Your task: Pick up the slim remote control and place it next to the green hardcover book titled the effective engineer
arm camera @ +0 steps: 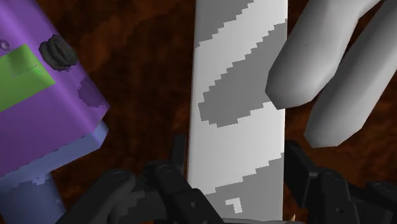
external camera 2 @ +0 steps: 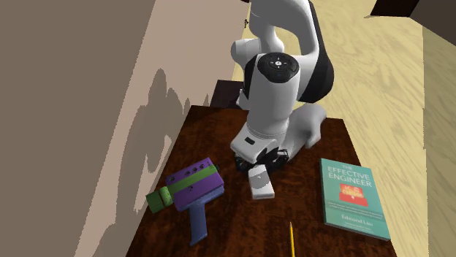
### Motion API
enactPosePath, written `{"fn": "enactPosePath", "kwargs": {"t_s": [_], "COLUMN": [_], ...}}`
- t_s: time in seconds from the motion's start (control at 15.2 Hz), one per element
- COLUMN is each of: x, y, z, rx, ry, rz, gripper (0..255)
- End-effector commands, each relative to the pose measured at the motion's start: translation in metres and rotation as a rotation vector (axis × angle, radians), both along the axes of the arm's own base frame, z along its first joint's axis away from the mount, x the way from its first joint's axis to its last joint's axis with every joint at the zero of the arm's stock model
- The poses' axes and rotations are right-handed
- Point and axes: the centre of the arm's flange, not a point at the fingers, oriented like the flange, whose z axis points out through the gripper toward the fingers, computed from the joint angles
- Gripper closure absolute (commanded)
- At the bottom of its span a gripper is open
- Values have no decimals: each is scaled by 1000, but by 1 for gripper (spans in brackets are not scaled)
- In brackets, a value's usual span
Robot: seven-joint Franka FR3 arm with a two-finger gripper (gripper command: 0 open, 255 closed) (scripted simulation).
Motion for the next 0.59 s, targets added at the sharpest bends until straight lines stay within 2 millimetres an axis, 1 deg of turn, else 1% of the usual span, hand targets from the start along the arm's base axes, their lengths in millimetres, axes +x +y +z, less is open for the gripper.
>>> {"fn": "enactPosePath", "kwargs": {"t_s": [0.0, 0.53], "x": [-2, -2], "y": [4, 4], "z": [-17, -59], "rx": [0, 0], "ry": [19, 19], "rz": [4, 4], "gripper": [255, 255]}}
